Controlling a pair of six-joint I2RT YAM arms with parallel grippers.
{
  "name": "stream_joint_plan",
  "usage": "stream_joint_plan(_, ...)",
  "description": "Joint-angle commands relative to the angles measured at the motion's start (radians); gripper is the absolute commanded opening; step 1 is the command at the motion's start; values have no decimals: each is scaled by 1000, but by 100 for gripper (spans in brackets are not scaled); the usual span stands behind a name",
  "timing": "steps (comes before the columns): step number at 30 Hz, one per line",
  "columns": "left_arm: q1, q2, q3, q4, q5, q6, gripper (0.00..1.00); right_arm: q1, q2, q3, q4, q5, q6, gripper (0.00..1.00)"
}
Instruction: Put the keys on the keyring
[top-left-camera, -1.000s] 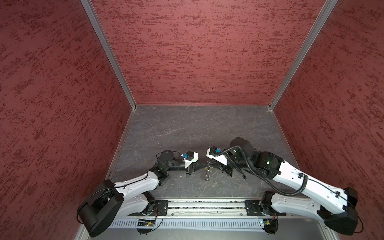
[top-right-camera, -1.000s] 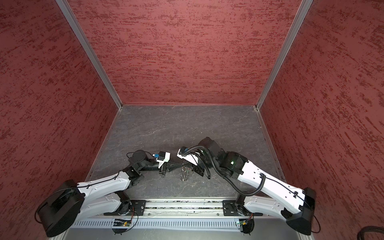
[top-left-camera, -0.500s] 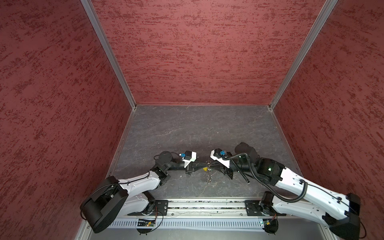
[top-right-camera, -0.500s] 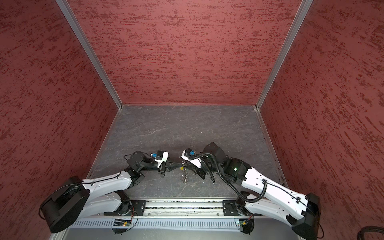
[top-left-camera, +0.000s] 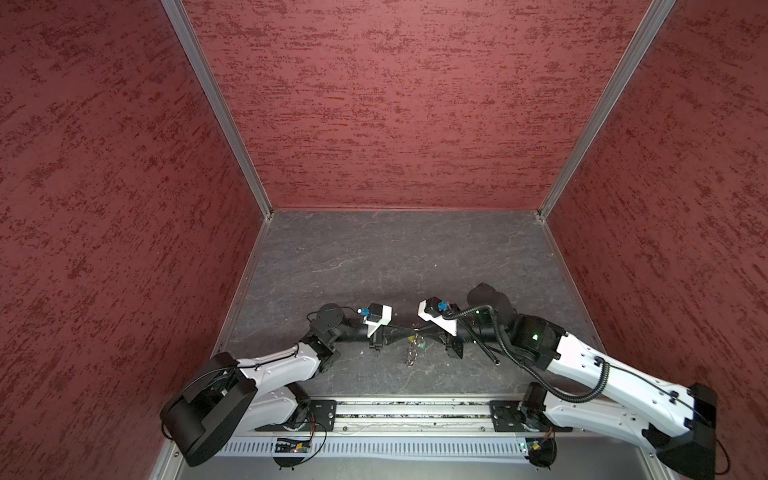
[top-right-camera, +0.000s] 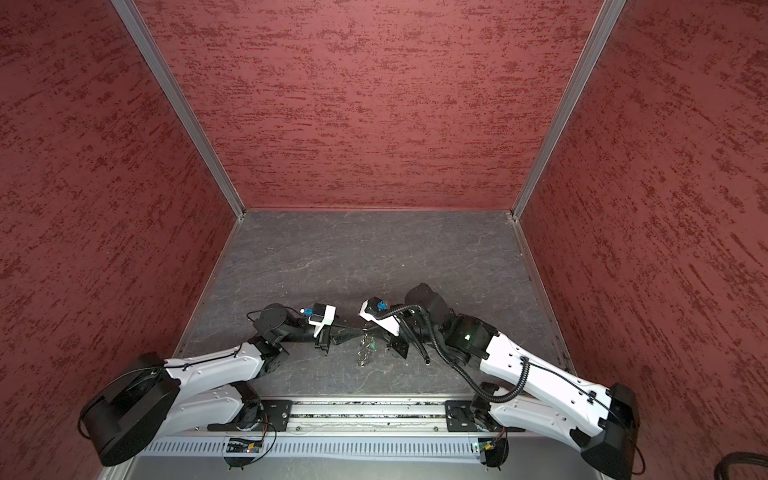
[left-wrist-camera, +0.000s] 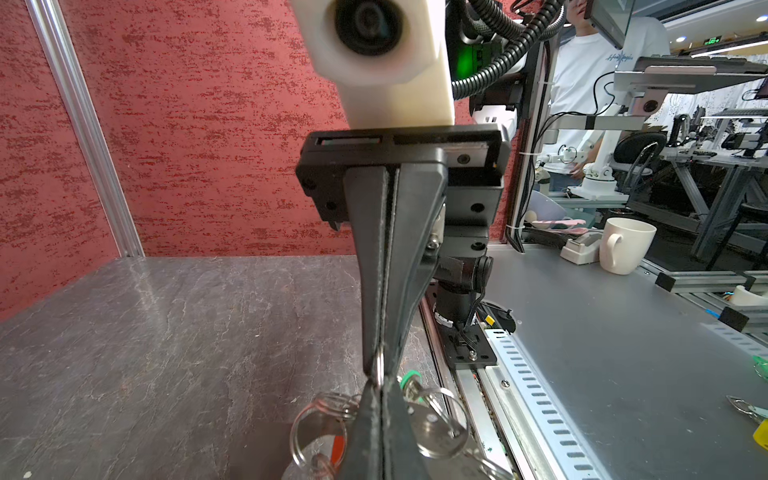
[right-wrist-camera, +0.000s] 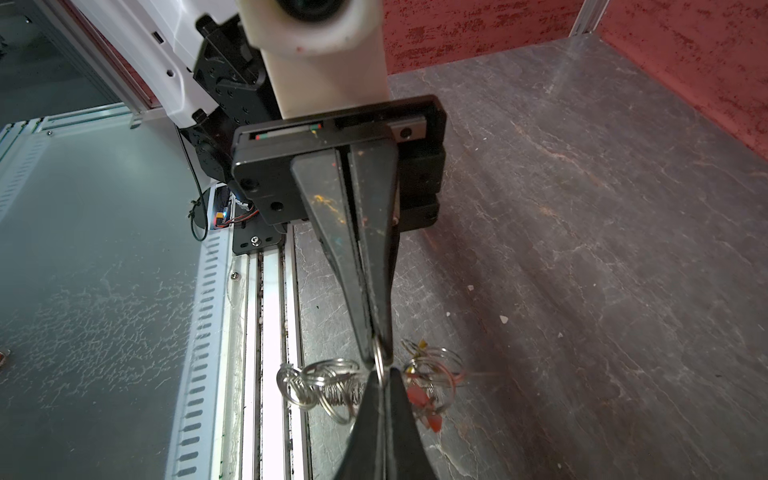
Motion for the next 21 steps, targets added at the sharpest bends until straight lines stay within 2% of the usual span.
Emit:
stream_joint_plan(1, -2, -28, 28, -64, 28, 53, 4, -5, 30, 72, -68, 11, -17, 0)
stream_joint_plan(4, -3, -58, 58, -231, 7, 123, 14, -5, 80, 141, -169, 26, -58, 0)
stream_joint_plan(9, -3, -68, 76, -318, -10, 154, 17, -5, 135, 209, -255, 40, -105, 0)
stream_joint_plan(21, -8, -32, 92, -312, 18, 143, 0, -6, 153, 216, -202, 4, -103, 0)
